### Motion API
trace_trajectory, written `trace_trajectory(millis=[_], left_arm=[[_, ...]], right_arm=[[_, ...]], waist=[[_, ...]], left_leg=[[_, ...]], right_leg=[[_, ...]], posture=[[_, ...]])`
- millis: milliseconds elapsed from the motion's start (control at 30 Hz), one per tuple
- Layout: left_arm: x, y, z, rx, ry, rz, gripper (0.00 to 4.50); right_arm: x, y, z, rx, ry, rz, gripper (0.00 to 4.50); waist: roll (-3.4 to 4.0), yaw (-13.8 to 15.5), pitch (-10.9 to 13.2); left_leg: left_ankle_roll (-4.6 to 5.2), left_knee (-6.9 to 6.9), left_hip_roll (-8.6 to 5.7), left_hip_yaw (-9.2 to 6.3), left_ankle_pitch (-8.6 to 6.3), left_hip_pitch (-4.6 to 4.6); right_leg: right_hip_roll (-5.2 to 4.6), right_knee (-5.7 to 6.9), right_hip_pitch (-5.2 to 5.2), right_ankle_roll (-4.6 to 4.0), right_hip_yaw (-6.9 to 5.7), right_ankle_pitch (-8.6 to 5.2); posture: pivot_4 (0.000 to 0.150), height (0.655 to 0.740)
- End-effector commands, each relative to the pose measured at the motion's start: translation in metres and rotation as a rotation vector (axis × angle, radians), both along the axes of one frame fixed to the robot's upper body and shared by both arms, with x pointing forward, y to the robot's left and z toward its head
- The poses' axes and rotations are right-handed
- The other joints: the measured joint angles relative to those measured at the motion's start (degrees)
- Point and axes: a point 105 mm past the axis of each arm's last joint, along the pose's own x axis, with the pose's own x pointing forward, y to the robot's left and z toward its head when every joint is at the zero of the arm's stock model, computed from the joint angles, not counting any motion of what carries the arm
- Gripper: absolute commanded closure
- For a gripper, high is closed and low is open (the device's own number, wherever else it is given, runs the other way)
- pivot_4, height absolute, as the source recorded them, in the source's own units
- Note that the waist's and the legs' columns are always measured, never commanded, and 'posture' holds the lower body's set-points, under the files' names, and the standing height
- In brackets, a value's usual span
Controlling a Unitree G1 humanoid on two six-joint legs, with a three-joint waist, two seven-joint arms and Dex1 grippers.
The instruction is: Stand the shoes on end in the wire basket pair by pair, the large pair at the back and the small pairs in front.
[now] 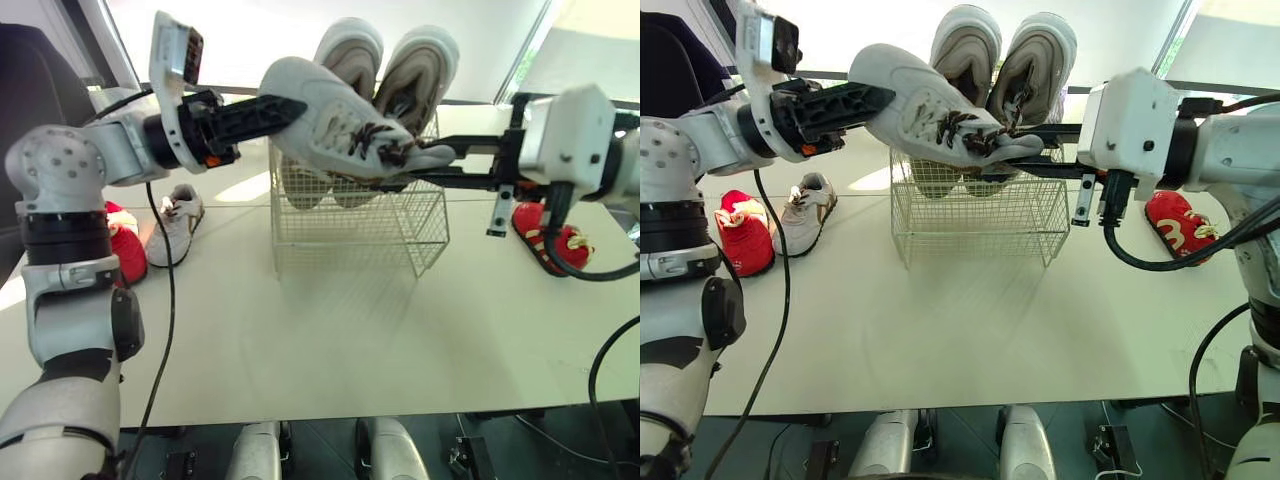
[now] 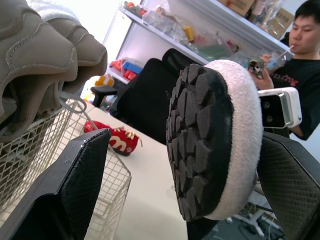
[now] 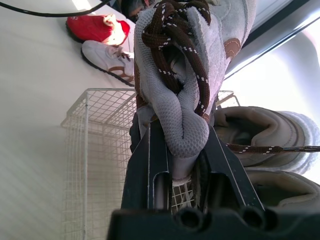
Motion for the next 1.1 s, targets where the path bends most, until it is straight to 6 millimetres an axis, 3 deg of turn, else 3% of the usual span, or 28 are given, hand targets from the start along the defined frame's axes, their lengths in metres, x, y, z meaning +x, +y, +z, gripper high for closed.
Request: trace_trajectory(millis=[33, 167, 333, 367, 400, 667, 700, 800, 900, 1000, 1100], left_arm=[[-0.004, -0.002, 0.009, 0.001, -0.051, -0.013, 0.00], [-0.005, -0.003, 0.004, 0.018, -0.048, -0.028, 1.31], [-0.005, -0.002, 0.003, 0.009, -0.039, -0.031, 3.86], [-0.005, -0.002, 0.002, 0.001, -0.034, -0.030, 4.18], [-0.005, -0.002, 0.002, -0.007, -0.031, -0.026, 4.21], [0.005, 0.010, 0.009, -0.161, -0.017, 0.088, 4.21], [0.004, 0.012, 0.012, -0.193, -0.021, 0.094, 4.21], [0.002, 0.016, 0.020, -0.285, -0.021, 0.110, 4.21], [0.000, 0.016, 0.028, -0.354, -0.041, 0.119, 4.21], [-0.002, 0.013, 0.033, -0.412, -0.049, 0.115, 4.21], [-0.002, 0.004, 0.034, -0.450, -0.057, 0.124, 4.21]], right_arm=[[-0.013, 0.009, 0.011, -0.002, -0.061, 0.067, 4.45], [-0.010, 0.009, 0.008, -0.022, -0.061, 0.064, 4.45], [-0.006, 0.005, 0.010, -0.012, -0.053, 0.039, 4.45], [-0.005, 0.003, 0.011, 0.003, -0.039, 0.029, 4.45], [-0.004, 0.001, 0.012, 0.022, -0.026, 0.018, 4.45], [-0.005, -0.029, 0.017, 0.344, 0.251, -0.066, 0.31], [-0.004, -0.035, 0.016, 0.396, 0.291, -0.079, 0.05], [0.001, -0.052, -0.001, 0.513, 0.404, -0.135, 0.05], [0.007, -0.053, -0.014, 0.696, 0.521, -0.118, 0.05], [0.013, -0.045, -0.021, 0.866, 0.611, -0.080, 0.05], [0.020, -0.015, -0.018, 1.061, 0.698, 0.038, 0.05]], waist=[[0.00, 0.0, 0.0], [0.00, 0.0, 0.0], [0.00, 0.0, 0.0], [0.00, 0.0, 0.0], [0.00, 0.0, 0.0], [-0.03, 0.3, 0.0], [-0.05, 0.3, 0.0], [-0.07, 0.4, 0.0], [-0.09, 0.3, 0.0], [-0.08, 0.1, 0.0], [-0.09, 0.0, 0.0]], left_leg=[[0.00, 0.00, 0.00, 0.00, 0.00, 0.00], [0.00, 0.00, 0.00, 0.01, 0.00, 0.00], [0.00, 0.00, 0.00, 0.00, 0.00, 0.00], [0.00, 0.00, 0.00, 0.00, 0.00, 0.00], [0.00, 0.00, 0.00, 0.00, 0.00, 0.00], [0.01, 0.01, 0.00, -0.03, 0.00, 0.00], [0.01, 0.01, 0.00, -0.04, 0.00, 0.00], [0.02, 0.04, 0.00, -0.06, 0.01, 0.02], [0.03, 0.05, 0.00, -0.07, 0.01, 0.05], [0.02, 0.05, 0.00, -0.08, 0.01, 0.15], [0.02, 0.04, 0.01, -0.10, 0.01, 0.16]], right_leg=[[0.00, 0.00, 0.00, 0.01, 0.00, 0.00], [0.00, 0.00, 0.00, 0.01, 0.00, 0.00], [0.00, 0.00, -0.01, 0.01, 0.00, 0.00], [0.00, 0.01, -0.01, 0.01, 0.00, 0.00], [0.00, 0.01, 0.00, 0.01, 0.00, 0.00], [-0.01, 0.02, 0.02, 0.02, 0.00, 0.01], [-0.01, 0.02, 0.04, 0.02, 0.00, 0.02], [0.00, 0.04, 0.08, 0.03, -0.01, 0.03], [0.00, 0.05, 0.12, 0.03, -0.01, 0.03], [0.00, 0.11, 0.19, 0.04, 0.00, 0.03], [0.03, 0.16, 0.19, 0.05, -0.01, 0.04]], posture=[[0.150, 0.7400], [0.150, 0.7400], [0.150, 0.7400], [0.150, 0.7400], [0.150, 0.7400], [0.150, 0.7400], [0.150, 0.7400], [0.150, 0.7400], [0.150, 0.7400], [0.150, 0.7400], [0.150, 0.7400]])
